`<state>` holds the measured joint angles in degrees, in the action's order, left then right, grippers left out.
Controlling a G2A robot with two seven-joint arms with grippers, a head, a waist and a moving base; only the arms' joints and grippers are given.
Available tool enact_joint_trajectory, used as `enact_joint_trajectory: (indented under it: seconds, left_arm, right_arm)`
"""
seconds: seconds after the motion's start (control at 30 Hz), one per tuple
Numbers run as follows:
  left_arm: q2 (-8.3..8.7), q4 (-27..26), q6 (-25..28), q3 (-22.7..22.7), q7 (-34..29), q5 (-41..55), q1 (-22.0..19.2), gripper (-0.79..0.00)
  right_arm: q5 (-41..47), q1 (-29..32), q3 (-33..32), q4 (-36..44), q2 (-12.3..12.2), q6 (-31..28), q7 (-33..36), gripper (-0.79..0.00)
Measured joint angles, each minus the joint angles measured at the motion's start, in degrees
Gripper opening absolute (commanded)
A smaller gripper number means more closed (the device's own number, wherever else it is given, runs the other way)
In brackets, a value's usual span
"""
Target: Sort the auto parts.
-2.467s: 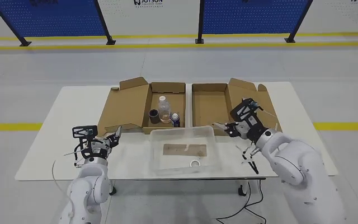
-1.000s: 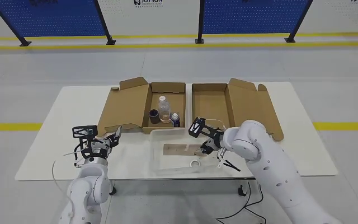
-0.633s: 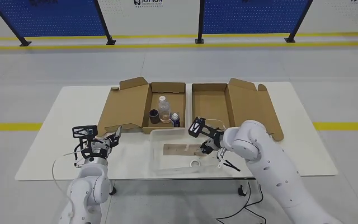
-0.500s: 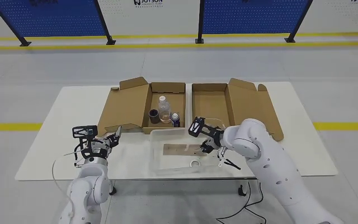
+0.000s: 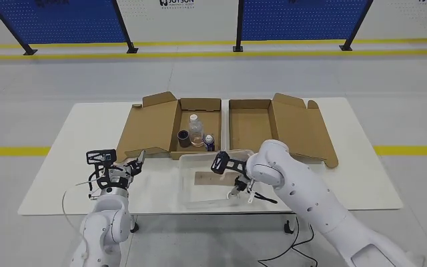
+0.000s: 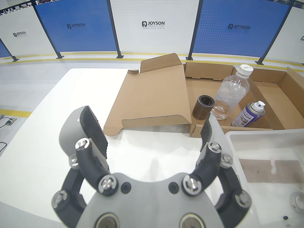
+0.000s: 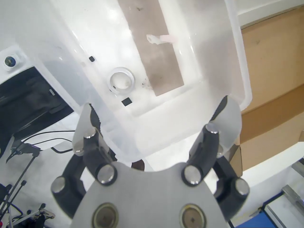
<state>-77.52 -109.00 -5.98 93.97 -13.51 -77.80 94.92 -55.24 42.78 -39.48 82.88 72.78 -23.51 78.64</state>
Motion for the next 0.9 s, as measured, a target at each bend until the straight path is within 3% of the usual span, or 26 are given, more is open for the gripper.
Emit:
enact_joint_trajectory:
  seconds: [0.17,0.23,0.37,0.6,0.67,0.9]
  left_arm:
    - [0.00,0.0,0.0,0.0,0.0,0.0,0.0,0.000]
    - [0.00,0.0,0.0,0.0,0.0,0.0,0.0,0.000]
    - [0.00,0.0,0.0,0.0,0.0,0.0,0.0,0.000]
    - [0.00,0.0,0.0,0.0,0.0,0.0,0.0,0.000]
    - [0.00,0.0,0.0,0.0,0.0,0.0,0.0,0.000]
    - [0.00,0.0,0.0,0.0,0.0,0.0,0.0,0.000]
  right_arm:
    - [-0.7,-2.7,4.1,-4.3,1.7,0.0,0.7,-0.049]
    - [-0.9,-3.4,5.4,-6.0,2.3,-0.2,0.8,-0.142]
    - [-0.4,-4.7,7.7,-9.6,3.7,-0.2,-0.6,-0.231]
    - [-0.1,-6.1,10.6,-14.1,5.7,-0.3,-2.3,-0.271]
    - [0.0,-6.4,11.5,-15.2,6.3,-0.4,-2.7,-0.403]
    - [0.3,-6.7,14.0,-18.8,8.2,-0.3,-4.0,-0.486]
